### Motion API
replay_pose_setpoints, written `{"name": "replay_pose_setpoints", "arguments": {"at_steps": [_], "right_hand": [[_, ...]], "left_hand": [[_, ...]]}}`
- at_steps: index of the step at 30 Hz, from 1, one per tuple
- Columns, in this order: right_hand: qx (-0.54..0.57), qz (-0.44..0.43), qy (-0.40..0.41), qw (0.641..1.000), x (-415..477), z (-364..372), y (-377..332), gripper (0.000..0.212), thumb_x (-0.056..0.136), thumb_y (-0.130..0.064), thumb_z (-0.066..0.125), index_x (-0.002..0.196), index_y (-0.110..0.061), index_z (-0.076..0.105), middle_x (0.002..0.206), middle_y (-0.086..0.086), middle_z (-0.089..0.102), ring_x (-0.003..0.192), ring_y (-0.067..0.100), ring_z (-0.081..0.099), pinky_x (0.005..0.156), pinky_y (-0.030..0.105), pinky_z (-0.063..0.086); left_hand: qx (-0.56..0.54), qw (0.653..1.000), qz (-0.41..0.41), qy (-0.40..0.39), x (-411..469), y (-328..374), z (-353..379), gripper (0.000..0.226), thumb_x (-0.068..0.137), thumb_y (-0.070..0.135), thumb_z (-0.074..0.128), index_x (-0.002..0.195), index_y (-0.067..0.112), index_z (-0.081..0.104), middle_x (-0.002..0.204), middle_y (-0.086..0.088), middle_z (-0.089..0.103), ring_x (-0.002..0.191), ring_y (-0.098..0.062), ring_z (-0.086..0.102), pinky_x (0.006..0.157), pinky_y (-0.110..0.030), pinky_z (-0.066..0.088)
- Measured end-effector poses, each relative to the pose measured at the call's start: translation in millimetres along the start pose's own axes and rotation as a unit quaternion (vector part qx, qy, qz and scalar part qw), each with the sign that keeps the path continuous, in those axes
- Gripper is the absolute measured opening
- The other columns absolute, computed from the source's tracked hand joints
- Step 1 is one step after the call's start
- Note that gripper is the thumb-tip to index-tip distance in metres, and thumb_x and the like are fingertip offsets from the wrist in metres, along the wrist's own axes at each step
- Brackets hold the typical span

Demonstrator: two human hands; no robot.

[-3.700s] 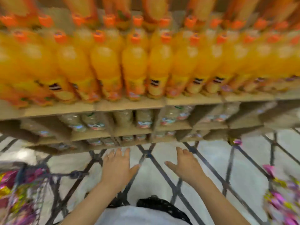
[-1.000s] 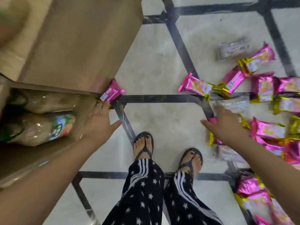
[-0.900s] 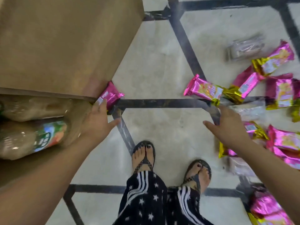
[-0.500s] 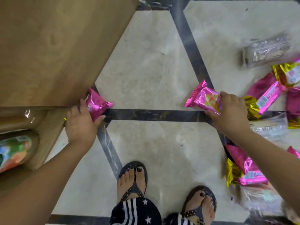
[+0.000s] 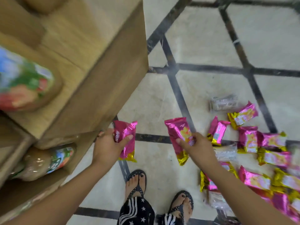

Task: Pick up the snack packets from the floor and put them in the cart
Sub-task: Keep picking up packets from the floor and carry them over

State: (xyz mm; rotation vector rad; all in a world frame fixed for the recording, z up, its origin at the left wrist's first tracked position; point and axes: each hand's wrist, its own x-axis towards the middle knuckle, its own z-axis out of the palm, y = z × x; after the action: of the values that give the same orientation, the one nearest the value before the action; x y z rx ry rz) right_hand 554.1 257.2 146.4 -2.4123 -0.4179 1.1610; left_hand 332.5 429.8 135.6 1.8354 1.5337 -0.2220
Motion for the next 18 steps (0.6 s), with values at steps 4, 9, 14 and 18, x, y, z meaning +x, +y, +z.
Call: {"name": "replay_pose_setpoints", "arguments": {"at_steps": [4, 9, 14, 18], "right_hand": [[0.046, 0.014, -0.03, 0.998, -74, -48, -66, 0.038, 0.083, -0.043, 0.072, 0.075, -0.018, 0.045, 0.069, -0.003, 0.05, 0.064, 0.011, 0.049, 0.052, 0.02, 0.03], [0.061, 0.003, -0.045, 0.997, -178, -118, -142, 0.034, 0.084, -0.04, 0.073, 0.076, -0.021, 0.045, 0.072, -0.006, 0.048, 0.065, 0.006, 0.046, 0.055, 0.02, 0.033], [0.094, -0.002, -0.035, 0.995, -279, -175, -193, 0.031, 0.085, -0.041, 0.071, 0.094, -0.018, 0.053, 0.082, -0.012, 0.052, 0.073, 0.003, 0.049, 0.053, 0.009, 0.035], [0.117, 0.0, 0.011, 0.993, -346, -209, -217, 0.037, 0.085, -0.045, 0.07, 0.095, -0.015, 0.05, 0.081, -0.005, 0.052, 0.07, 0.009, 0.049, 0.059, 0.016, 0.037]], "left_hand": [[-0.022, 0.999, 0.002, -0.028, -62, 51, -69, 0.037, 0.081, 0.057, 0.067, 0.085, 0.021, 0.06, 0.07, 0.004, 0.066, 0.064, -0.011, 0.062, 0.049, -0.024, 0.036], [-0.087, 0.995, -0.02, -0.036, -130, 108, -161, 0.033, 0.083, 0.052, 0.068, 0.086, 0.022, 0.058, 0.072, 0.005, 0.066, 0.066, -0.013, 0.062, 0.055, -0.029, 0.044], [-0.136, 0.991, -0.009, -0.018, -203, 150, -238, 0.027, 0.083, 0.044, 0.072, 0.074, 0.028, 0.052, 0.063, 0.007, 0.062, 0.059, -0.007, 0.057, 0.05, -0.024, 0.035], [-0.157, 0.988, 0.004, 0.001, -267, 170, -285, 0.029, 0.084, 0.045, 0.071, 0.087, 0.023, 0.053, 0.071, 0.009, 0.062, 0.064, -0.005, 0.057, 0.052, -0.023, 0.035]]}}
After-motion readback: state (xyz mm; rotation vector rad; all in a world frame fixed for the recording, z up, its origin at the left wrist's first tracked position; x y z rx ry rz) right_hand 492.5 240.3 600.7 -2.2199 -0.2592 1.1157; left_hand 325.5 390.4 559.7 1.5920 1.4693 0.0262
